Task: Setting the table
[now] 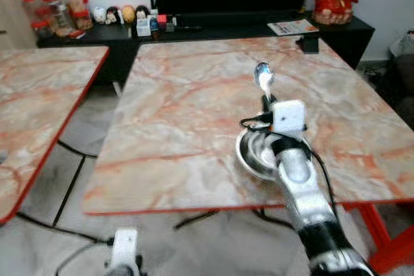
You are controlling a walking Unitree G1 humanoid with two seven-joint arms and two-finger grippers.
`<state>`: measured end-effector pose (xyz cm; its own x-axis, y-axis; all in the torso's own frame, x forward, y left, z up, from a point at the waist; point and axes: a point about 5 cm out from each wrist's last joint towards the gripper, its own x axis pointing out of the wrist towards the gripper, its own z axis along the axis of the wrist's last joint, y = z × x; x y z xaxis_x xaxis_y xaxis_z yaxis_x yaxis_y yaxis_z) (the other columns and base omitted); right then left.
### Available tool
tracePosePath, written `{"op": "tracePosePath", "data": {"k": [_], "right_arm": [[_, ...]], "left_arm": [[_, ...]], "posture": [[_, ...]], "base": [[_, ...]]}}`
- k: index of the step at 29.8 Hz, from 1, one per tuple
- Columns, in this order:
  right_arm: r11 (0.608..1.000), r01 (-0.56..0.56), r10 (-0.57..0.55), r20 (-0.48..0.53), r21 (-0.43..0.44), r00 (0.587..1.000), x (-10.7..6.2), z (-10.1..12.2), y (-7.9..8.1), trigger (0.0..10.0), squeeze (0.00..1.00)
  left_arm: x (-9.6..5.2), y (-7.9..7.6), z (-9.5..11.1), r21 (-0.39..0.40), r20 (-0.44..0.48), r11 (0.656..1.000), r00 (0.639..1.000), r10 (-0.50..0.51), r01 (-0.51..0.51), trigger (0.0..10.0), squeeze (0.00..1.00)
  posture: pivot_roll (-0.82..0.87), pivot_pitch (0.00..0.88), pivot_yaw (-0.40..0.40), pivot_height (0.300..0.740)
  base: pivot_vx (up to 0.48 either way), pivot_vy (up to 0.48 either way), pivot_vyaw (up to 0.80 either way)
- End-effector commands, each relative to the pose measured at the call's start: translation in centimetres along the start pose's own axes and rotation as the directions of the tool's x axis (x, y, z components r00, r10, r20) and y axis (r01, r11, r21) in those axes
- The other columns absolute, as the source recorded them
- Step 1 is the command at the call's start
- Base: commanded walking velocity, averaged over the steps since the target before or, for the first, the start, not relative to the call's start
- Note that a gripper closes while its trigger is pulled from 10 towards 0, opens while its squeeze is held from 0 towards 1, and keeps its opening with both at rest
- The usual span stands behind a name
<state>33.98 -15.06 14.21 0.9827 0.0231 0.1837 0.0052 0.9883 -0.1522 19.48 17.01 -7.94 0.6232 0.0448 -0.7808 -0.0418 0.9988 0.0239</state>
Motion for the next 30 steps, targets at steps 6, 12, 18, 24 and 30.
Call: {"op": "tracePosePath", "data": {"k": [6,12,18,24,30], "right_arm": [[0.999,-0.028,0.027,0.041,0.024,0.999,0.4,1.1,1.2,10.0,0.0],[0.999,-0.025,0.023,0.043,0.027,0.999,0.4,1.2,1.1,10.0,0.0],[0.999,-0.049,0.049,0.015,0.007,0.999,-1.5,0.8,1.3,10.0,0.0],[0.999,-0.05,0.05,-0.034,0.005,0.998,-3.9,0.2,1.1,10.0,0.0],[1.0,0.007,-0.006,-0.121,0.012,0.993,-5.2,-1.2,0.2,10.0,0.0]], "left_arm": [[0.0,1.4,0.4,0.001,0.013,0.999,0.999,0.032,-0.032,10.0,0.0],[0.0,1.4,0.3,-0.004,0.013,0.999,0.999,0.032,-0.031,10.0,0.0],[0.0,1.4,0.3,-0.022,0.019,0.999,0.999,0.036,-0.035,10.0,0.0],[-0.1,1.6,0.0,-0.019,0.011,0.999,0.999,0.035,-0.035,10.0,0.0],[-0.1,1.5,-0.2,-0.008,0.006,1.0,1.0,0.024,-0.024,10.0,0.0]], "posture": [[-0.1,0.0,-0.006,0.74],[-0.1,0.0,-0.005,0.74],[-0.11,0.0,-0.009,0.74],[-0.12,0.0,-0.002,0.74],[-0.13,0.0,0.011,0.74]], "base": [[0.083,-0.29,0.0],[0.0,-0.317,0.0],[0.0,-0.107,0.0],[0.0,0.0,0.0],[0.0,0.0,0.0]]}}
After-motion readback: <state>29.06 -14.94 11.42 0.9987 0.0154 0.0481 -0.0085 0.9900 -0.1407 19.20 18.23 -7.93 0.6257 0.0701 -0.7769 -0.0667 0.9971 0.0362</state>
